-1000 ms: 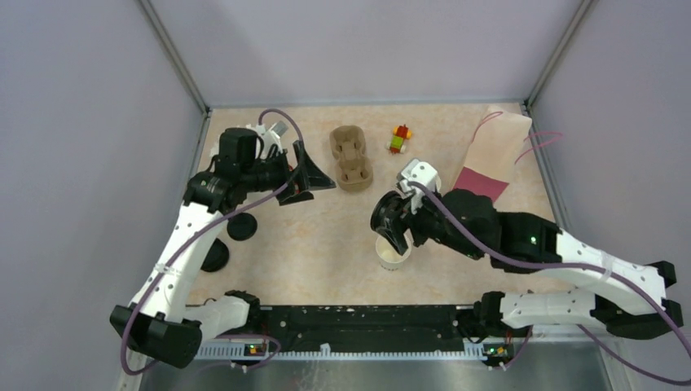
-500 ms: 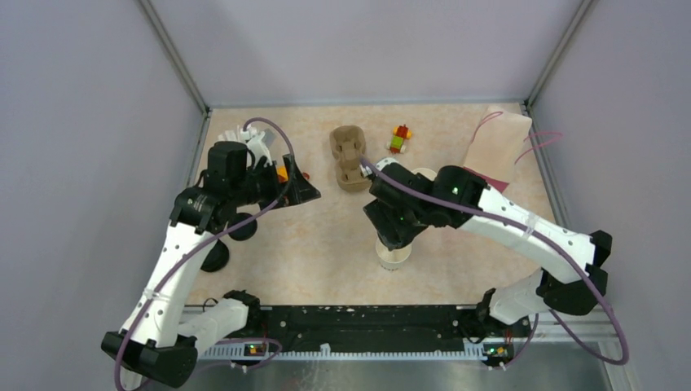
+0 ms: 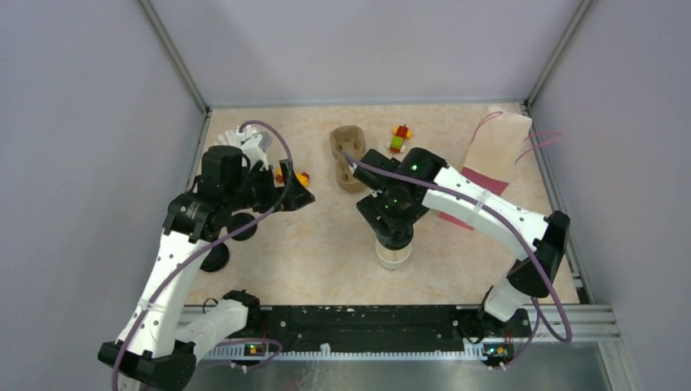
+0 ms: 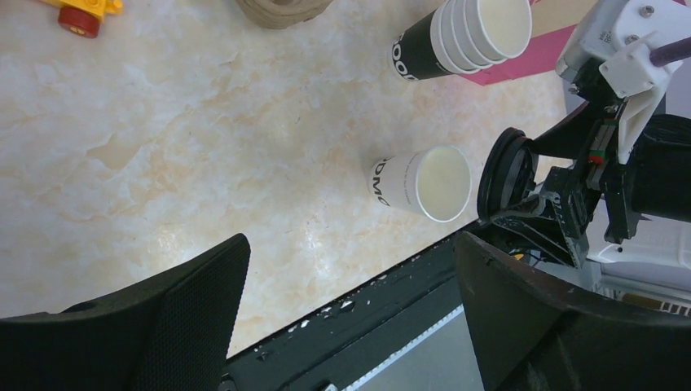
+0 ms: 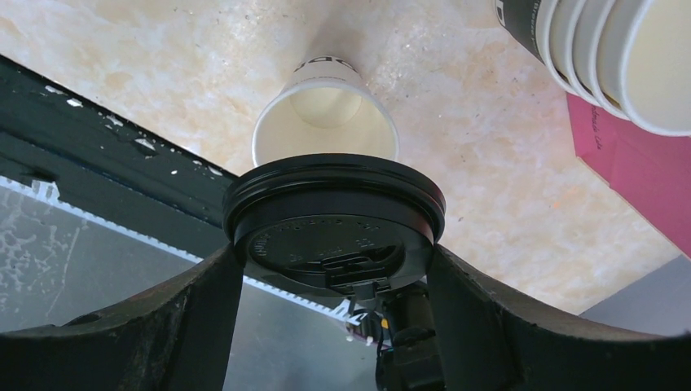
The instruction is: Pack the takeout coffee
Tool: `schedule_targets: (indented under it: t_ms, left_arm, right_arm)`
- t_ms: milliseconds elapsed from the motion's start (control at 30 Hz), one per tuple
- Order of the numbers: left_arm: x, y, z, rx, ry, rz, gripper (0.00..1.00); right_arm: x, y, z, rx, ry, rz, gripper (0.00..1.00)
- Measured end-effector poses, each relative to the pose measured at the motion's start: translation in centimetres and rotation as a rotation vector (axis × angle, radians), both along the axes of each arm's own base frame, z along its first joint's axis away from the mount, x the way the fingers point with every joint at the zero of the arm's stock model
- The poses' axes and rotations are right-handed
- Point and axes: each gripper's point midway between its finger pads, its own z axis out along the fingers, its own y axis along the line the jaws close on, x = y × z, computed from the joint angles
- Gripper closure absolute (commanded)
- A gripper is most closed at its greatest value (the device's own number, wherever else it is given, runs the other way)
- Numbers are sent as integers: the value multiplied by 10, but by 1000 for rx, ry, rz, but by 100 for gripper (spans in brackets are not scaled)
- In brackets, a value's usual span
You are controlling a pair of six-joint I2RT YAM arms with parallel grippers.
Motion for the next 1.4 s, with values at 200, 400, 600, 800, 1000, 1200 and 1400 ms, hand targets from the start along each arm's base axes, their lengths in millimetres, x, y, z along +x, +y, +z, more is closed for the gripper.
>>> schedule_targets:
  t_ms: [200, 400, 600, 800, 1000, 1200, 1400]
  left_arm:
    - [-3, 7, 0, 43, -15, 4, 1]
    - [-9, 13, 2, 67, -34, 9, 1]
    - [-10, 14, 2, 68, -35, 8, 1]
    - [-14, 18, 5, 91, -39, 4, 1]
    - [-17, 20, 5, 104, -37, 5, 1]
    - [-18, 22, 5, 110, -47, 3, 1]
    - [-19, 23, 4, 116, -44, 4, 1]
  right_arm:
    - [-4, -1, -14, -2, 53, 11, 27]
    - [-10, -3, -32, -32, 109, 26, 27]
    - [-7, -2, -52, -83, 139, 30, 27]
    - [-3, -1, -66, -125, 163, 45, 27]
    - [-2, 2, -68, -113, 164, 51, 27]
    - [-2, 5, -69, -98, 171, 58, 27]
    - [-2, 4, -76, -114, 183, 60, 24]
